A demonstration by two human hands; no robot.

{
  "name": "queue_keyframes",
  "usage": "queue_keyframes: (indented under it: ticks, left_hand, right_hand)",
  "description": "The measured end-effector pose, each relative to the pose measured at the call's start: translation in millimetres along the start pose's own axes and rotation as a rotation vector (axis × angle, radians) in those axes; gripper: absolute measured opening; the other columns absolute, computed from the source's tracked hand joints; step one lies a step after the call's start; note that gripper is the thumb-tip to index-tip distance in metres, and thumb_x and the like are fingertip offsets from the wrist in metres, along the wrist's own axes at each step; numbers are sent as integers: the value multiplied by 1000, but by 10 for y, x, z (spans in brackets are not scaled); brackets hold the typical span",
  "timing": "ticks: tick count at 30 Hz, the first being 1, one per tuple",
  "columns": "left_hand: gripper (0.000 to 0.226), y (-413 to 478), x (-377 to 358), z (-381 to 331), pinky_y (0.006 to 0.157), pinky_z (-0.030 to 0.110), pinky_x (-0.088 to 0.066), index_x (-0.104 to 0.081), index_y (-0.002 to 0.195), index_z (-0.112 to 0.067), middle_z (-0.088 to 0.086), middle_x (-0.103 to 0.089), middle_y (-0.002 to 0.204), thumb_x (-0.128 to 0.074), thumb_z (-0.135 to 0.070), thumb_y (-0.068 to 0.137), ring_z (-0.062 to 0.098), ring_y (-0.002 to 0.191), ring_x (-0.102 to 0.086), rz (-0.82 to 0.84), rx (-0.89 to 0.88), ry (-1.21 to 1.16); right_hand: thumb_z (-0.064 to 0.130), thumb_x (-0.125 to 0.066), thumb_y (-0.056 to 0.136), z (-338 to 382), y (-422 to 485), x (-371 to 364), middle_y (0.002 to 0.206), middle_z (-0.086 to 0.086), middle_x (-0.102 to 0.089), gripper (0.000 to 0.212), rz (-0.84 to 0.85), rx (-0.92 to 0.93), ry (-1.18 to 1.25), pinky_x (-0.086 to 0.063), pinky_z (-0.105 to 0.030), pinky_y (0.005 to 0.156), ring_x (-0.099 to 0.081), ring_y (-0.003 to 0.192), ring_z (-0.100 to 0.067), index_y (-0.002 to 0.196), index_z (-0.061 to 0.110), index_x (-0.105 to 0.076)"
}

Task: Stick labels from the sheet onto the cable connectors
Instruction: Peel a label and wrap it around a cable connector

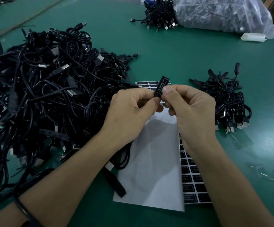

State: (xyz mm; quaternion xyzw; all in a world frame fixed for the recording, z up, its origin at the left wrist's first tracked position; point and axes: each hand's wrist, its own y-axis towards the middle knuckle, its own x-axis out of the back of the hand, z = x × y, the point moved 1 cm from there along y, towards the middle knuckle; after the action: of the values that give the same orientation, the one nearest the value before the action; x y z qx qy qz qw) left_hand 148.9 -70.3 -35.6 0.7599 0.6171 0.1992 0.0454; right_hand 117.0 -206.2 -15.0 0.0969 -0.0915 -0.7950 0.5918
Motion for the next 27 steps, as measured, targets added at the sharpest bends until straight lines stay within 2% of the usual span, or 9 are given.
queue_keyframes:
  ticks: [4, 9, 14, 21, 27]
  left_hand:
    - [16, 0, -2, 1, 74, 48, -60, -77, 86, -25, -9, -76, 79, -63, -24, 91, 16, 76, -74, -1, -5, -2]
    - [16, -4, -12, 21, 72, 53, -60, -78, 86, -20, -5, -76, 77, -64, -26, 91, 25, 75, -73, 2, -2, -13]
    - [17, 3, -8, 22, 76, 47, -61, -79, 89, -17, -5, -77, 80, -64, -25, 93, 15, 78, -75, 9, 12, -36]
    - [19, -2, -2, 16, 74, 45, -61, -78, 88, -11, -3, -76, 78, -64, -22, 94, 16, 75, -74, 16, 5, -35]
    - [15, -20, -1, -6, 75, 45, -61, -78, 87, -15, -2, -76, 77, -65, -19, 94, 18, 76, -74, 24, 12, -49]
  right_hand:
    - [5, -68, 91, 4, -6, -9, 60, 9, -68, 20, -8, 17, -26, -46, -12, 55, -58, 53, 2, 76, 16, -73]
    - [4, -68, 92, 1, -11, -20, 57, 10, -67, 20, -26, 26, -33, -45, -10, 54, -57, 50, 3, 75, 15, -72]
    - [5, -67, 92, -13, -5, -23, 56, 10, -66, 19, -29, 11, -38, -45, -10, 54, -56, 50, 2, 75, 13, -72]
    - [5, -68, 91, -5, -7, -26, 57, 11, -67, 20, -31, 33, -48, -45, -10, 53, -56, 49, 3, 75, 16, -72]
    - [7, -69, 91, -21, -12, -29, 57, 10, -67, 20, -39, 46, -84, -46, -11, 53, -57, 48, 3, 74, 17, -72]
